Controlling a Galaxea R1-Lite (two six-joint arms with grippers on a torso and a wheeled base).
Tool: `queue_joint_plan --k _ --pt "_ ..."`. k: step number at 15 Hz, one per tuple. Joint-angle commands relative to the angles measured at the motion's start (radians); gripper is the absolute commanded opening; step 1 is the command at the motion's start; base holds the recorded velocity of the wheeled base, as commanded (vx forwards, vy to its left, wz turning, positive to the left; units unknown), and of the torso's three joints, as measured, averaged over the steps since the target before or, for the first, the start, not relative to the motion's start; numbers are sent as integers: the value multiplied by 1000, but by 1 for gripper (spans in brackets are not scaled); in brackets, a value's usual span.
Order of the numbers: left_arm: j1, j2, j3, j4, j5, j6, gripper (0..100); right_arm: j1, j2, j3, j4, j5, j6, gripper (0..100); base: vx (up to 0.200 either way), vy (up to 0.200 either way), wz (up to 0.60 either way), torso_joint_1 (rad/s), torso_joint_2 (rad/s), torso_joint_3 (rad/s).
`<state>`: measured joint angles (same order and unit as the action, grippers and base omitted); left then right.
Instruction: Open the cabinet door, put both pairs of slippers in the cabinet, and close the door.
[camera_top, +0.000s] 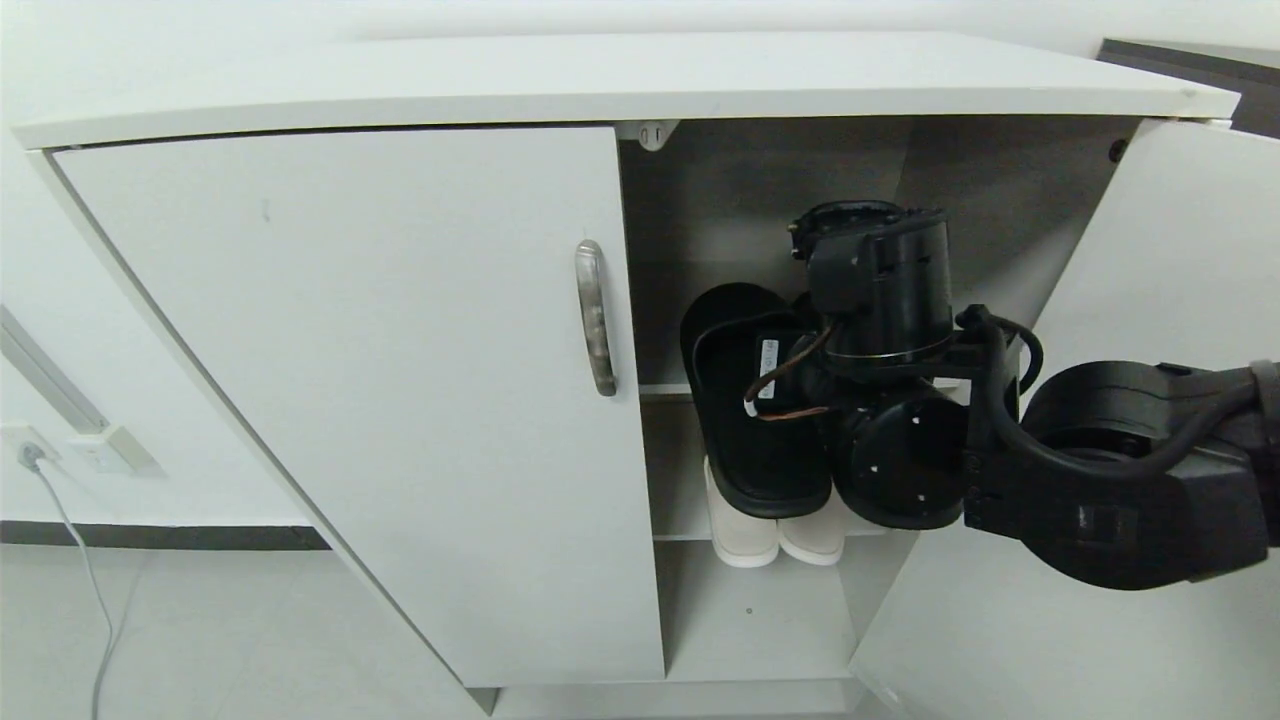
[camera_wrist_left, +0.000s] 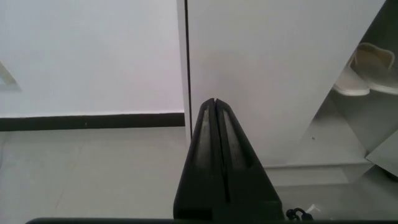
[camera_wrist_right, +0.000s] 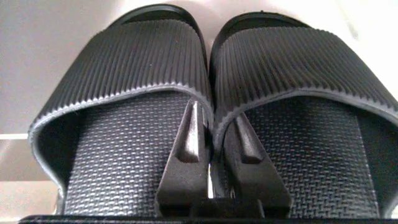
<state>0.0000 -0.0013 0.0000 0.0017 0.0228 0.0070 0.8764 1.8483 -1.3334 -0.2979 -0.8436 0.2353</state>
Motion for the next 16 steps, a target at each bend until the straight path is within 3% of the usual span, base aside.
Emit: queue_joint_plan --k 1,6,11,16 --pt "0 1 0 0 0 -1 0 -20 37 -33 0 1 -14 0 0 0 0 0 0 0" --pt "0 1 0 0 0 -1 0 -93 135 -217 22 69 -59 0 0 0 0 0 0 0" --pt "0 1 0 0 0 -1 0 -181 244 -464 137 77 -57 0 0 0 0 0 0 0" --pt "0 1 0 0 0 -1 0 -197 267 -532 200 113 -44 0 0 0 0 0 0 0"
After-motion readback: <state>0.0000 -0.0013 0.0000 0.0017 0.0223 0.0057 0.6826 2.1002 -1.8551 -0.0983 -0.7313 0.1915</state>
